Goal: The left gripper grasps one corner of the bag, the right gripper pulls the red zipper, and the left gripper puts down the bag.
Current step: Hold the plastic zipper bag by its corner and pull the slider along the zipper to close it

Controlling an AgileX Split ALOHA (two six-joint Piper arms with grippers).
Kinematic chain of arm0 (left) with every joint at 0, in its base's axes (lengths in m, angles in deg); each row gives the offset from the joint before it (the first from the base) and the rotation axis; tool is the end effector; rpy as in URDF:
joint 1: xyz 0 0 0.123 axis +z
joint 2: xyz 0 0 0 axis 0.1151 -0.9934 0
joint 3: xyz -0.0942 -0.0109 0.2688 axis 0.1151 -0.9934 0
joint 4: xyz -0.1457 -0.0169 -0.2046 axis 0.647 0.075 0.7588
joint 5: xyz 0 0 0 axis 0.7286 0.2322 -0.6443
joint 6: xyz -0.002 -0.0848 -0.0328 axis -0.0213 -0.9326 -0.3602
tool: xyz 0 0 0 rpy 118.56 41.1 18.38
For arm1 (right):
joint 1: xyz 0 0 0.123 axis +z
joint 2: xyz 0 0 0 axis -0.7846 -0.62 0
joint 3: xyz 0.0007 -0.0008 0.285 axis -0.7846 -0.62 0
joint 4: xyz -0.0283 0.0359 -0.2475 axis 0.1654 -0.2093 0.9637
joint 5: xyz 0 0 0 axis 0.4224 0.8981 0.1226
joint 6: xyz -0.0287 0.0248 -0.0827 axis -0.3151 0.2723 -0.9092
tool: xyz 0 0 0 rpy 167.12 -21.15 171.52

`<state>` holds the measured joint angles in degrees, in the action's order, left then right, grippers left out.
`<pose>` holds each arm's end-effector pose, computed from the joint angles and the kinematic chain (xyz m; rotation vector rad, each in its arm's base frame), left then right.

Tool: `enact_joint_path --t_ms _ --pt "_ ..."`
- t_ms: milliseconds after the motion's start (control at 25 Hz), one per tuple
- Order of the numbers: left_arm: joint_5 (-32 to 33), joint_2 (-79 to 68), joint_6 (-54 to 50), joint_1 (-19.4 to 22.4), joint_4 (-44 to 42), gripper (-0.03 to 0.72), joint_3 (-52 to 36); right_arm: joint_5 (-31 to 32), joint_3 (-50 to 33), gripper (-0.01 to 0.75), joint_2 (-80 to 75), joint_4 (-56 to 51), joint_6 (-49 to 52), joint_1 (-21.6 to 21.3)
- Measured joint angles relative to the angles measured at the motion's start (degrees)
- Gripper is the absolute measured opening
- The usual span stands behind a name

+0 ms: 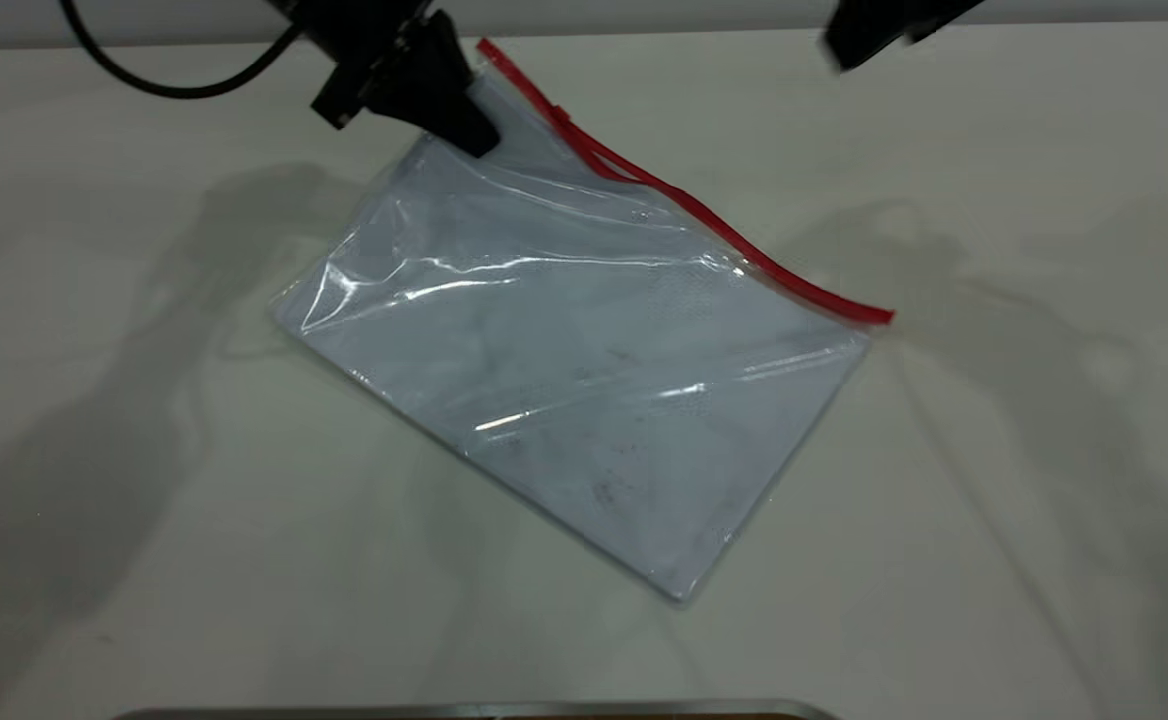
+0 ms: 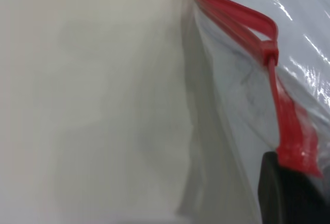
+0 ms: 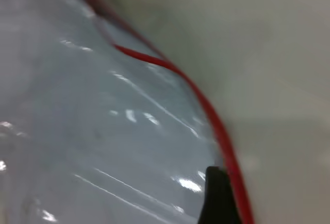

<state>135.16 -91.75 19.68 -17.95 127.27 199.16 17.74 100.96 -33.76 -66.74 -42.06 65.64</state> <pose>0.4997 -0.1610 0.0630 1.9392 1.6052 -0.6229 0.3942 0.1256 0.1458 -0.8298 2.4547 0.3593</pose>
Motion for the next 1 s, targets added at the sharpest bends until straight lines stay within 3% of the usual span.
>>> enact_joint_path --t_ms 480,1000 --pt "-0.82 -0.33 4.06 -3.55 2.62 0.053 1.31 4.46 3.87 0.579 -7.43 -29.33 -27.29 2.75" --pt "-0.16 -0.65 4.35 -4.29 6.06 0.053 1.35 4.36 3.87 0.578 -12.51 -36.62 -34.96 2.75"
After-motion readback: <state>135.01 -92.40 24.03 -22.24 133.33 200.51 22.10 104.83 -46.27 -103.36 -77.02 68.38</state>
